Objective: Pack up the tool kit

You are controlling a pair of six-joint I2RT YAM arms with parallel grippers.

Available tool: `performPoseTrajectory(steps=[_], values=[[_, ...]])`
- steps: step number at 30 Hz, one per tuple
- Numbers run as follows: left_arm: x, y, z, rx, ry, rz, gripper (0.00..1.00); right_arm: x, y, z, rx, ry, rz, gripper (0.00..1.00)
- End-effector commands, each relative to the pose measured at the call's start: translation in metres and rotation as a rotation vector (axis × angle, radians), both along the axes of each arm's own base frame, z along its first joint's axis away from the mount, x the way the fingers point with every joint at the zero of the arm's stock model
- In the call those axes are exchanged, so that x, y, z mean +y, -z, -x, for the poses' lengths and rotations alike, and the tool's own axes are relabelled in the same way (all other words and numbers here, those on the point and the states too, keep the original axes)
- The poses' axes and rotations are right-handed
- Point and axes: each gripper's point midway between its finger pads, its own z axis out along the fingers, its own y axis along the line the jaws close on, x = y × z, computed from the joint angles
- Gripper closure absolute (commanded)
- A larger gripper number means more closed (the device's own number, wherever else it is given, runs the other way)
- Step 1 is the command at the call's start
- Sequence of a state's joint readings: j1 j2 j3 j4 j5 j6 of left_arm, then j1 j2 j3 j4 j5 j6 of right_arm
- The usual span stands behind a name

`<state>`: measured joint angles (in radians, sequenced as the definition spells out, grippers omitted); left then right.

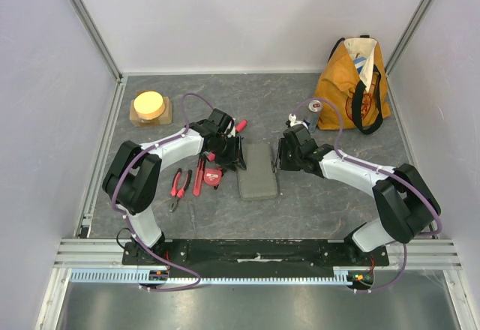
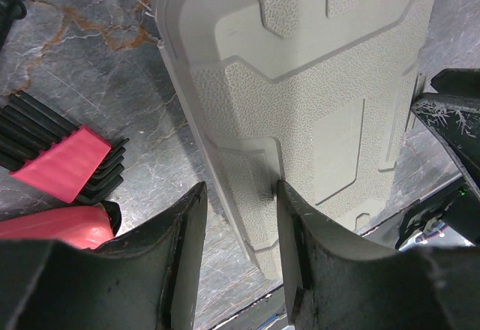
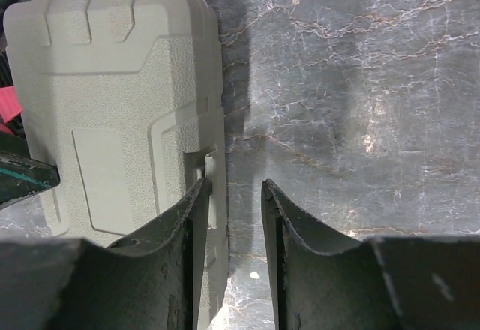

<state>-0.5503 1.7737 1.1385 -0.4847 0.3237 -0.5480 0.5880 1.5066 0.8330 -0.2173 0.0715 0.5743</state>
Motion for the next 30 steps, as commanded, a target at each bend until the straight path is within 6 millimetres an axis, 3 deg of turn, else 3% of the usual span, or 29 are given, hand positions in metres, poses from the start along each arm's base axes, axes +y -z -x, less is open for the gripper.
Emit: performPoseTrajectory(steps=[1, 8, 12, 22, 30], values=[[0.033, 0.034, 0.011, 0.035, 0.014, -0.180, 0.53, -0.002, 0.008, -0.002, -0.006, -0.002, 0.025, 0.61], [0.033, 0.034, 0.012, 0.035, 0.014, -0.181, 0.53, -0.020, 0.007, -0.003, -0.024, 0.046, 0.099, 0.65], [0.033, 0.034, 0.011, 0.035, 0.011, -0.179, 0.53, -0.015, 0.003, -0.004, -0.034, 0.028, 0.077, 0.64], [0.033, 0.034, 0.011, 0.035, 0.011, -0.180, 0.53, 0.006, -0.032, -0.013, -0.098, -0.010, -0.032, 0.55], [0.034, 0.035, 0.013, 0.038, 0.012, -0.182, 0.53, 0.010, -0.026, -0.010, -0.076, -0.028, -0.044, 0.54]])
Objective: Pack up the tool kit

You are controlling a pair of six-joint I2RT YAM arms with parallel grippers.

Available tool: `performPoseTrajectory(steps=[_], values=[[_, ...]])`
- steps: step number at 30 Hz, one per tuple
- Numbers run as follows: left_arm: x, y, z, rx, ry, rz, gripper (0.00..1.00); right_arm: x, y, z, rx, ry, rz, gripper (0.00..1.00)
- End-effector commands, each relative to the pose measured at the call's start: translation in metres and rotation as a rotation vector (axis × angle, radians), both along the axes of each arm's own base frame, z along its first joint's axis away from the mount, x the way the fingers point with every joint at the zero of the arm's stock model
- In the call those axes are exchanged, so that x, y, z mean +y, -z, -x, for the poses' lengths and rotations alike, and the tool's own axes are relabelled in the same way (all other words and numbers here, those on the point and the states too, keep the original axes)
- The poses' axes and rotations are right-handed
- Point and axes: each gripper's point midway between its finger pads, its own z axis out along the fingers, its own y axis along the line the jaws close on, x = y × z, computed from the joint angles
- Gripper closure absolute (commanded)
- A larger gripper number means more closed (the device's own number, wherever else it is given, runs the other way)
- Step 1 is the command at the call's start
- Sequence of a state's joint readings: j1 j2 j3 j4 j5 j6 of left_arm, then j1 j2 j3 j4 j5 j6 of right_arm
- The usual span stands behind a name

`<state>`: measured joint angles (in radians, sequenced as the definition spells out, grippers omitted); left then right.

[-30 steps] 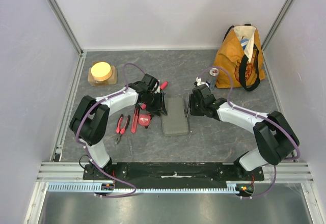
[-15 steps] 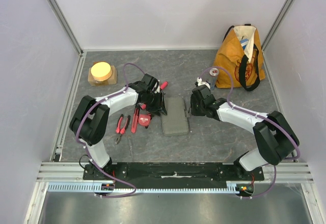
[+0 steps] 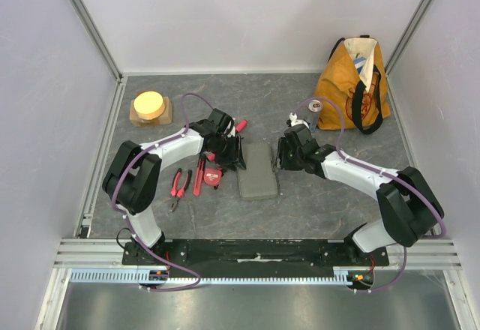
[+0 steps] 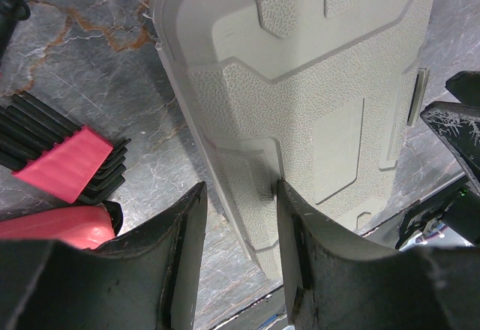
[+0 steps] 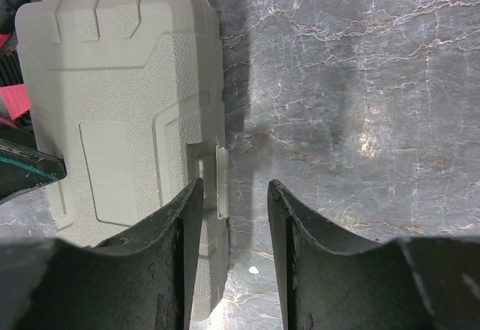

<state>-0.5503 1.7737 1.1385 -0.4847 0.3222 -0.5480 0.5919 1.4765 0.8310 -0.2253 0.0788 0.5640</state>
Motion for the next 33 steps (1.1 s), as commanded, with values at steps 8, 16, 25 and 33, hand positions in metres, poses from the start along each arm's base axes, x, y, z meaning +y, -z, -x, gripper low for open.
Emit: performPoseTrajectory(steps=[8, 16, 25, 33], values=[[0.034, 0.036, 0.014, 0.042, 0.012, -0.182, 0.53, 0.009, -0.001, -0.008, -0.015, -0.016, -0.020, 0.66], [0.034, 0.037, 0.013, 0.043, 0.011, -0.185, 0.53, 0.010, 0.011, -0.005, 0.007, -0.019, -0.023, 0.65], [0.033, 0.033, 0.011, 0.036, 0.007, -0.176, 0.53, 0.017, 0.013, -0.003, 0.020, -0.031, -0.057, 0.95], [0.015, -0.019, -0.013, -0.061, 0.003, -0.104, 0.47, 0.008, -0.036, -0.013, -0.080, 0.030, -0.071, 1.00]])
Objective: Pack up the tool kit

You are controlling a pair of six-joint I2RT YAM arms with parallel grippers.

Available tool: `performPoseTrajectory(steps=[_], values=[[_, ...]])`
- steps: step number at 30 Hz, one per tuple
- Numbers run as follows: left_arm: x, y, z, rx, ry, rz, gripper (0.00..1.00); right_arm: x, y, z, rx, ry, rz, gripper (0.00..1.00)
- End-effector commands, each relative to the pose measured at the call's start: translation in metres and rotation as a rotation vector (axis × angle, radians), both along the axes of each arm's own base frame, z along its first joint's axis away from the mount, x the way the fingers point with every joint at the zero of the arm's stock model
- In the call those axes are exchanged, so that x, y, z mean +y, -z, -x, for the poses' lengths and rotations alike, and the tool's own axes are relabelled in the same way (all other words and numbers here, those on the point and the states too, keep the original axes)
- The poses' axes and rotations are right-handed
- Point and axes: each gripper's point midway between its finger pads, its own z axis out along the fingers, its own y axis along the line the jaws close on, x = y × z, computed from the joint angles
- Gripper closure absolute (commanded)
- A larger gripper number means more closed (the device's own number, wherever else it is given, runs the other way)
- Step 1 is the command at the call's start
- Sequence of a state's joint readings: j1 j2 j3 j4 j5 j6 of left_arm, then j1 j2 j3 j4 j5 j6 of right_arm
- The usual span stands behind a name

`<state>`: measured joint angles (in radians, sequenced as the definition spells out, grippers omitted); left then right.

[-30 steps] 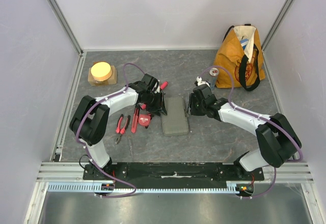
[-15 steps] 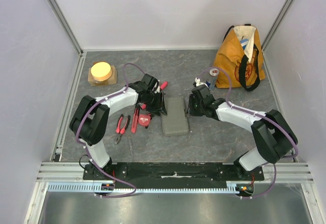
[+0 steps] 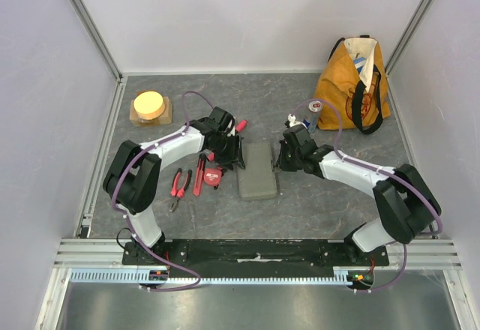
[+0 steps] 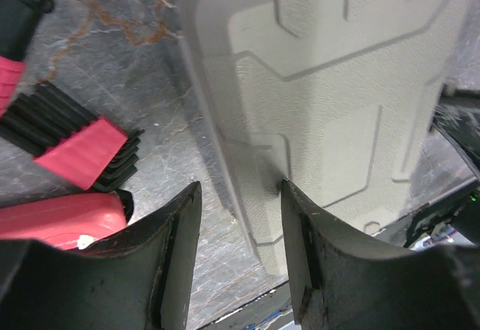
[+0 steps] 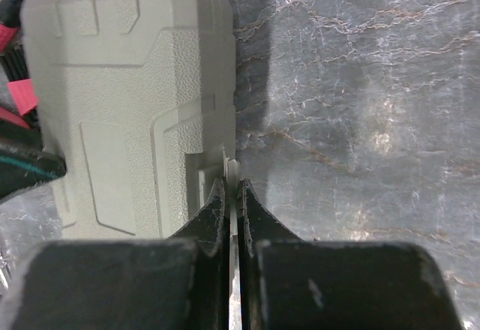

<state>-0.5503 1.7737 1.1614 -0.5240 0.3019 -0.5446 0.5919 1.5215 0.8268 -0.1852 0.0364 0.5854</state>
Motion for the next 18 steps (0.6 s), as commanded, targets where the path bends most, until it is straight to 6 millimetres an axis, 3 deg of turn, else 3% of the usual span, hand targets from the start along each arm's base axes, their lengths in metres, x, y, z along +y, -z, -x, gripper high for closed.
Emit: performPoseTrajectory(steps=[1, 5, 9, 12, 18], values=[[0.008, -0.026, -0.017, -0.081, 0.010, -0.064, 0.45, -0.004, -0.055, -0.014, -0.127, 0.052, -0.031, 1.00], [-0.012, -0.076, -0.031, -0.160, 0.031, 0.046, 0.40, -0.012, -0.089, -0.019, -0.182, 0.080, -0.014, 1.00], [-0.037, -0.106, -0.031, -0.167, 0.092, 0.190, 0.36, -0.017, -0.104, -0.019, -0.187, 0.082, 0.021, 1.00], [-0.053, -0.110, -0.031, -0.163, 0.120, 0.280, 0.34, -0.016, -0.110, -0.019, -0.194, 0.086, 0.039, 1.00], [-0.068, -0.095, -0.031, -0.117, 0.141, 0.353, 0.30, -0.012, -0.119, -0.018, -0.201, 0.085, 0.081, 1.00]])
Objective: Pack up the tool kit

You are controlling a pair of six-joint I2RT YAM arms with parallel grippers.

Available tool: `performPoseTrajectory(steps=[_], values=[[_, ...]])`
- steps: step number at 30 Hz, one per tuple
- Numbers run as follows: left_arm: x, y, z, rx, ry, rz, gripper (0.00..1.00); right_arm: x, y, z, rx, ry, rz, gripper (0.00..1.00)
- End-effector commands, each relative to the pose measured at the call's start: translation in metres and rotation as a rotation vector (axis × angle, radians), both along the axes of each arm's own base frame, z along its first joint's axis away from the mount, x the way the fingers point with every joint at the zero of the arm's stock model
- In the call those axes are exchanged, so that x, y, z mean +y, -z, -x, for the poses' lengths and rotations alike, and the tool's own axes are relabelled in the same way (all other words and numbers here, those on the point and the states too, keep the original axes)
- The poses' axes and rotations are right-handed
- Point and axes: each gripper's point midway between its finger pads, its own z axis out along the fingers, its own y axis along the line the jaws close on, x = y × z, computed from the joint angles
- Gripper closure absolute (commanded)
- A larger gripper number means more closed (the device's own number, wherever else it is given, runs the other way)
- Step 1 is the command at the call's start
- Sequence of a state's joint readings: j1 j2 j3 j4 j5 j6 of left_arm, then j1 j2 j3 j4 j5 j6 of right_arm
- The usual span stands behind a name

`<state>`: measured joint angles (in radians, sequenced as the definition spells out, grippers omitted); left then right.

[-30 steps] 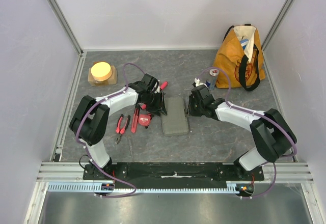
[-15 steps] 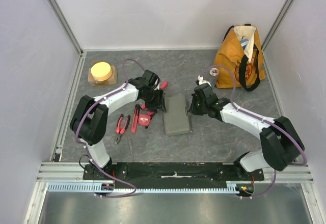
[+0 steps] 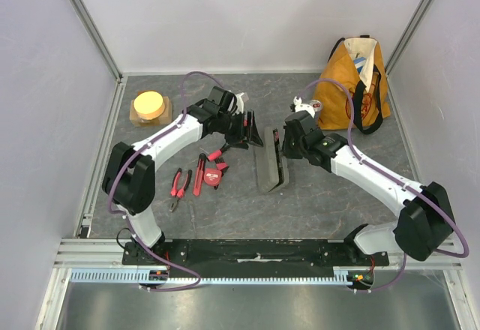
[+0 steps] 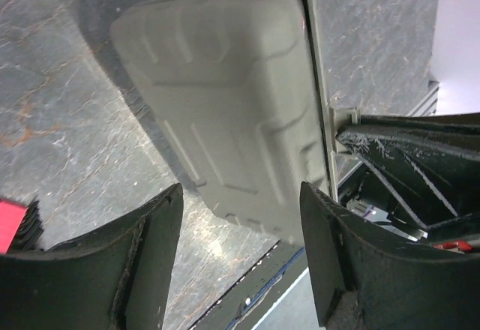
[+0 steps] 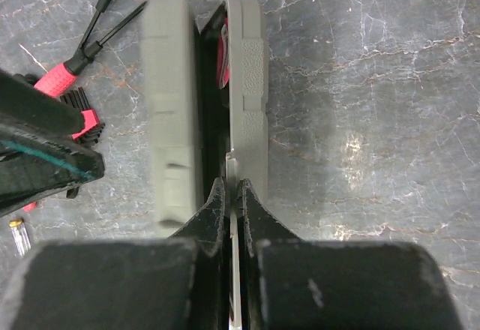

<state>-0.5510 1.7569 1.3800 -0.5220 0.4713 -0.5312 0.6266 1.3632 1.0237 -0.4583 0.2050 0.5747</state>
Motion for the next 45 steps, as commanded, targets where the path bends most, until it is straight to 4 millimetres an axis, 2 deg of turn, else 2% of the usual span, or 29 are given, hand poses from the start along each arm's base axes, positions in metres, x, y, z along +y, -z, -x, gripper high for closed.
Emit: performPoseTrajectory(steps=[1, 6, 9, 12, 19, 24, 28, 34, 36, 37, 39, 40, 45], values=[[-0.020, -0.006, 0.001, 0.015, 0.052, 0.117, 0.29, 0.002, -0.029, -0.008, -0.060, 0.018, 0.028, 1.00], [-0.026, -0.015, -0.002, -0.014, 0.066, 0.163, 0.25, 0.004, -0.031, -0.009, -0.059, 0.018, 0.042, 1.00], [-0.022, 0.003, -0.003, 0.022, 0.045, 0.122, 0.24, 0.002, -0.023, -0.008, -0.040, 0.028, 0.059, 1.00], [-0.010, 0.026, -0.001, 0.055, 0.003, 0.032, 0.25, -0.006, -0.013, -0.006, -0.031, 0.055, 0.085, 1.00], [0.024, 0.065, 0.008, 0.065, -0.074, -0.136, 0.27, -0.040, 0.019, 0.005, 0.005, 0.118, 0.192, 0.98], [0.040, 0.082, 0.017, 0.077, -0.090, -0.204, 0.28, -0.074, 0.045, 0.007, 0.031, 0.152, 0.259, 0.95], [0.050, 0.089, 0.021, 0.069, -0.097, -0.246, 0.26, -0.101, 0.056, 0.003, 0.030, 0.170, 0.287, 0.90], [0.058, 0.077, 0.012, 0.007, -0.115, -0.284, 0.16, -0.132, 0.065, -0.006, 0.017, 0.189, 0.343, 0.76], [0.061, 0.068, 0.006, -0.023, -0.123, -0.291, 0.13, -0.140, 0.064, -0.008, 0.019, 0.214, 0.357, 0.63], [0.063, 0.062, 0.003, -0.037, -0.131, -0.298, 0.12, -0.142, 0.059, -0.011, 0.009, 0.236, 0.348, 0.51], [0.066, 0.049, -0.003, -0.073, -0.137, -0.297, 0.11, -0.134, 0.043, -0.018, -0.030, 0.225, 0.304, 0.34], [0.069, 0.044, -0.005, -0.089, -0.143, -0.304, 0.11, -0.132, 0.036, -0.022, -0.044, 0.231, 0.287, 0.29], [0.089, 0.028, -0.016, -0.153, -0.183, -0.352, 0.11, -0.112, 0.002, -0.037, -0.105, 0.199, 0.188, 0.21]])
